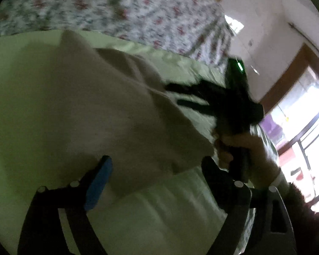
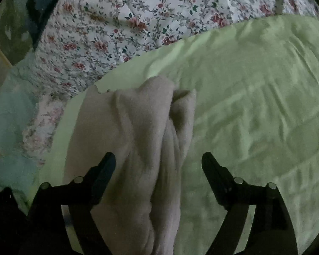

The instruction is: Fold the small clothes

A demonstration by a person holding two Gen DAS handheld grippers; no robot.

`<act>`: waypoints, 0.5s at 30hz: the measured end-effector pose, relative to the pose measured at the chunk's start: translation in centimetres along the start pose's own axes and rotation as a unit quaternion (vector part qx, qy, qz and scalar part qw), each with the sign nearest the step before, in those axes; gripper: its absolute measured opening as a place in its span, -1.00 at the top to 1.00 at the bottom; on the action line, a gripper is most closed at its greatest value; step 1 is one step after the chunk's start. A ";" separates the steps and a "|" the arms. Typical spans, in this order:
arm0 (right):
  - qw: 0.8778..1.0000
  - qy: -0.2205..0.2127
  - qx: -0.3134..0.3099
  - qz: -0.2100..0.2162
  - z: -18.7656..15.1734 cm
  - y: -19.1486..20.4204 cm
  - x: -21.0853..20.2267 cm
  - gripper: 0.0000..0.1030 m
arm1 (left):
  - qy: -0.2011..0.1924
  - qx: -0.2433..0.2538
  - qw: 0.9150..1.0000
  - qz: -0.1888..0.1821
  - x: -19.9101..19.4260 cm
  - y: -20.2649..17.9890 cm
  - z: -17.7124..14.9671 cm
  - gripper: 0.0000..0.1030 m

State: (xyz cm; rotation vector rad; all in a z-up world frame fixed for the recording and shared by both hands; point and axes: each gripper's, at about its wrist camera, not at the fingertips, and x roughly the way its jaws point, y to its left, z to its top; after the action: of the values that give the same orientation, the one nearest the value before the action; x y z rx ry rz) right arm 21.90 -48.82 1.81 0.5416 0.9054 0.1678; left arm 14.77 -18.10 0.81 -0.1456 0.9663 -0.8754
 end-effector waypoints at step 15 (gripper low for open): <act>0.995 0.048 0.050 0.067 0.2 -1.8 3.7 -0.63 | 0.040 -0.160 0.986 -0.035 5.3 13.6 5.5 -0.78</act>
State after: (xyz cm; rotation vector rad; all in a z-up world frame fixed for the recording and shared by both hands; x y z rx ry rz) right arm 24.21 -49.11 -1.63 0.6935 0.9751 0.2728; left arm 28.34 -14.36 -5.87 -0.4223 1.1794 -0.7897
